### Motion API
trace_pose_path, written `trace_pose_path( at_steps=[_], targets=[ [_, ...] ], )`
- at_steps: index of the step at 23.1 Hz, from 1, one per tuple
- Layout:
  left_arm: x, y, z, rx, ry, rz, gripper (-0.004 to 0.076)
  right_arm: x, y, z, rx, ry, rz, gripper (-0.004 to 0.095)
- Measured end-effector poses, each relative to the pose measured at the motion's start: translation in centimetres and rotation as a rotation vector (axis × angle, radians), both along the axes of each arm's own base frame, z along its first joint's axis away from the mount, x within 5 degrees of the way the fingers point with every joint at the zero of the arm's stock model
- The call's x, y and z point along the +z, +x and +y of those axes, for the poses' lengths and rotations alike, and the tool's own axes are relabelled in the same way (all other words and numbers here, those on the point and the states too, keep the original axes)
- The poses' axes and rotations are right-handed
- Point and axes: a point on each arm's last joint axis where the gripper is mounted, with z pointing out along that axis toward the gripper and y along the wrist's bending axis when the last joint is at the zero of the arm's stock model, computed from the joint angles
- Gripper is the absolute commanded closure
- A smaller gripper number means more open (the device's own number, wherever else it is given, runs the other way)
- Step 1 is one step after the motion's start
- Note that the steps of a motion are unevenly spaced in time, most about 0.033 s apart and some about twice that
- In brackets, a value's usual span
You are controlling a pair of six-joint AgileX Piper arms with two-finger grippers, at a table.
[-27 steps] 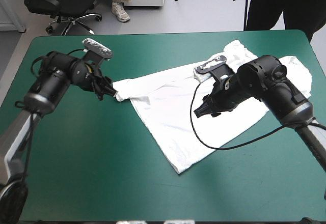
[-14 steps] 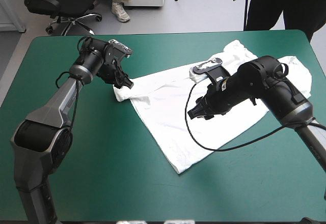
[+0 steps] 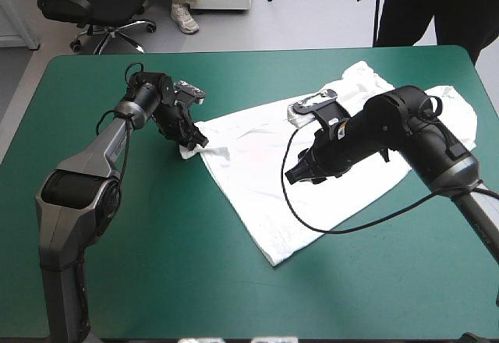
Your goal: Fold the cloth
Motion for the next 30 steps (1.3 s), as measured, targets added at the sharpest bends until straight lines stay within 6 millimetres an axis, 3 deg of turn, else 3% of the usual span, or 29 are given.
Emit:
trace_pose_path(
  at_steps=[4, 9, 12, 16, 19, 23, 28, 30],
  targets=[
    [-0.1, -0.1, -0.2, -0.001, -0.021, 0.027, 0.0743, 0.1, 0.1, 0.1, 0.011, 0.003, -0.018, 0.0563],
    [-0.3, -0.1, -0.4, 0.0, -0.033, 0.043, 0.0739, -0.3, 0.4, 0.3, 0.003, 0.008, -0.003, 0.0495],
    [-0.3, -0.1, -0.4, 0.007, -0.032, 0.05, 0.0739, -2.7, 0.0, 2.6, 0.106, -0.059, 0.052, 0.0494],
    [-0.4, -0.1, -0.4, 0.018, -0.031, 0.055, 0.0741, -5.3, -1.6, 6.6, 0.252, -0.191, 0.057, 0.0371],
    [-0.3, -0.1, -0.4, 0.022, -0.032, 0.054, 0.0741, -7.2, -1.3, 8.0, 0.226, -0.218, 0.117, 0.0365],
    [-0.3, -0.1, -0.4, 0.024, -0.032, 0.056, 0.0741, -8.8, -0.8, 8.4, 0.225, -0.253, 0.143, 0.0368],
    [-0.4, -0.1, -0.4, 0.022, -0.032, 0.055, 0.0741, -13.1, -1.8, 8.0, 0.235, -0.276, 0.227, 0.0368],
    [-0.4, -0.1, -0.4, 0.021, -0.031, 0.055, 0.0741, -13.7, -1.9, 8.2, 0.234, -0.25, 0.219, 0.0368]
  ],
)
